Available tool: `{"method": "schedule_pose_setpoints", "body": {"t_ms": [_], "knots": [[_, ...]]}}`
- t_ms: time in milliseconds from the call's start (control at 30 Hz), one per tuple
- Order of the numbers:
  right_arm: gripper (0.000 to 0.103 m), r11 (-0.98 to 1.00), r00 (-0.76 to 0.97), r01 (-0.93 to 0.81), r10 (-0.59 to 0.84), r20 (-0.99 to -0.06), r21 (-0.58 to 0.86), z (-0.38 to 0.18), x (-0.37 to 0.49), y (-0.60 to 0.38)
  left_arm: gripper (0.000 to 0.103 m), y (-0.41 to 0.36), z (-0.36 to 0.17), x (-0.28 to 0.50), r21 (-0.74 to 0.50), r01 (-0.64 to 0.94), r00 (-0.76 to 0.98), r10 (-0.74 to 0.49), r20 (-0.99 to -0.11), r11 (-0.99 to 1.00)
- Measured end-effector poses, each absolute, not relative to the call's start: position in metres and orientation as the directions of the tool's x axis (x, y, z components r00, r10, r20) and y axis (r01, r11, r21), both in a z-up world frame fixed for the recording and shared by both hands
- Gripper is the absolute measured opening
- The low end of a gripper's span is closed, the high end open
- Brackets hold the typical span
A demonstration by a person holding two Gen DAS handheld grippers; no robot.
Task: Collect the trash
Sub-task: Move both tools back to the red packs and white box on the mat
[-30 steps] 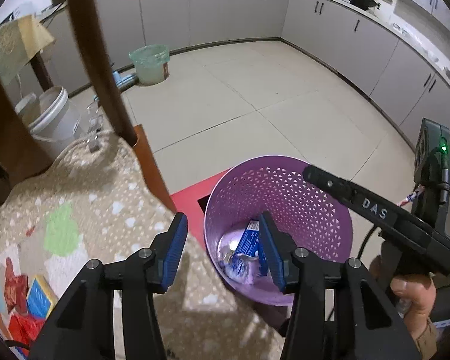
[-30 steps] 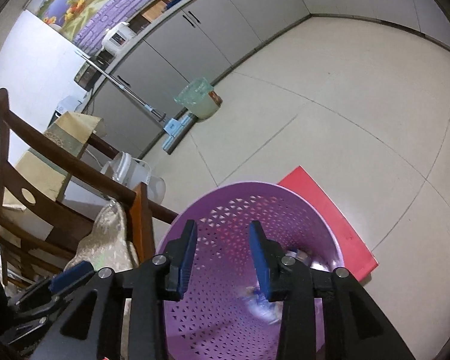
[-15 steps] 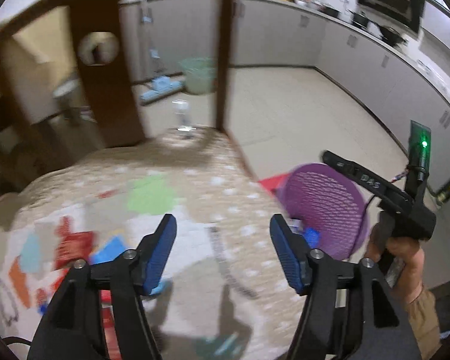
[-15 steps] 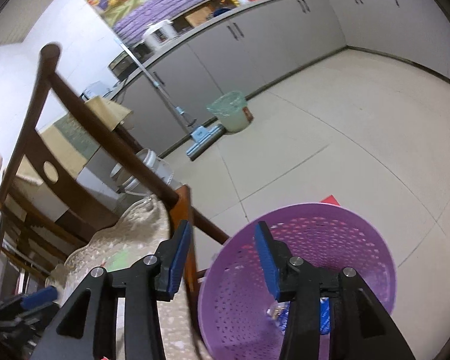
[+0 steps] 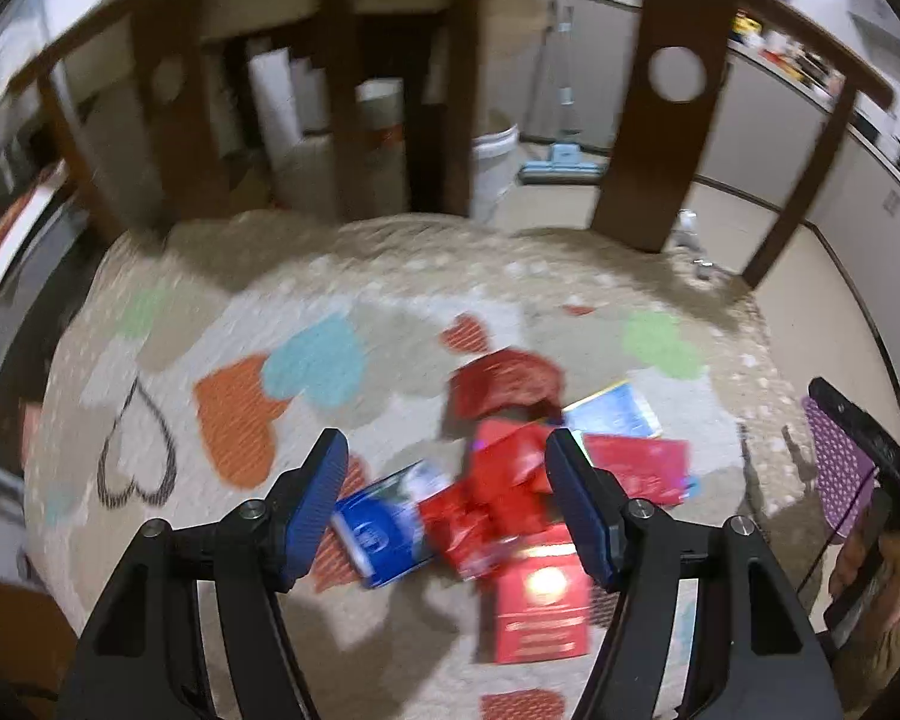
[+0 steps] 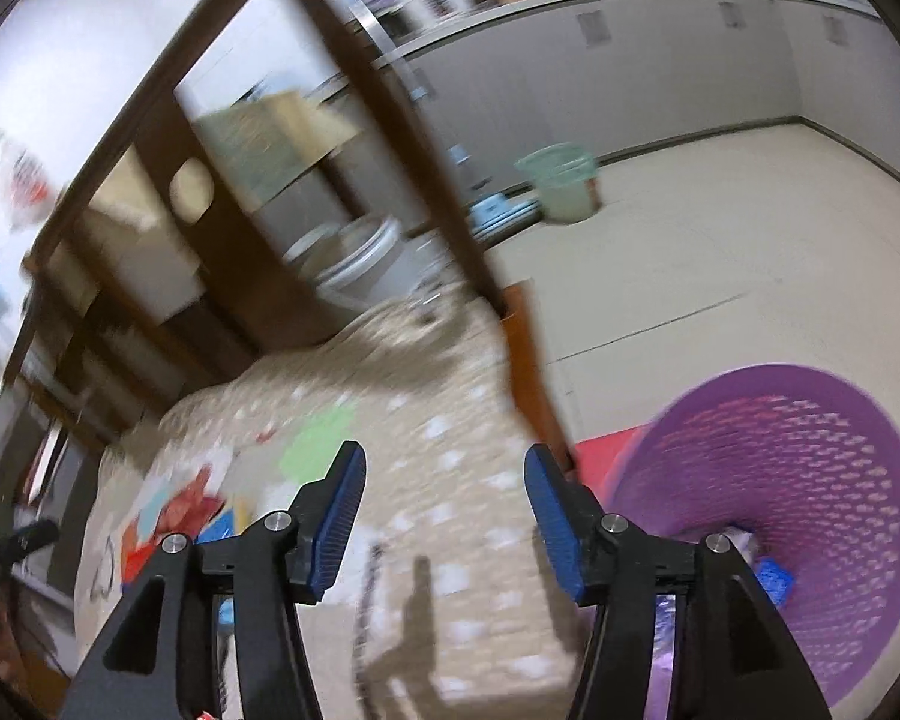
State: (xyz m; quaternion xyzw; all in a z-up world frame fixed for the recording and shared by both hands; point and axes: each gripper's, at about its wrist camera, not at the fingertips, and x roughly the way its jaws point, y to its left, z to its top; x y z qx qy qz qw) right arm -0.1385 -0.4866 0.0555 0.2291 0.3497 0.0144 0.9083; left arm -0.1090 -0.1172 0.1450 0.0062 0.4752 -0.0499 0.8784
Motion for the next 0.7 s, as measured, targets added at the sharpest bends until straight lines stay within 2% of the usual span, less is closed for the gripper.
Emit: {"method": "schedule_pose_setpoints", "body": {"t_ms": [133,400,700], "knots": [[0.067,0.898,0.725,-0.006,0.307,-0.616,0.441,0.055,-0.132,-0.44,0.067,-0.106,0.125,-0.108,-0.047,0.076,0.507,-0.079,-0.858,0.996],[0.069,0.871,0.644,-0.224,0.469,-0.605,0.437,0.056,-0.149,-0.364,0.067,-0.116,0.101,-0.092,-0.11,0.103,0.474,-0.146,-0.868,0.989],[0.069,0.86,0.552,-0.34,0.509,-0.66,0.38,0.036,-0.166,-0.304,0.07,-0.124,0.081,-0.078,-0.126,0.155,0.45,-0.183,-0.874,0.98]]}}
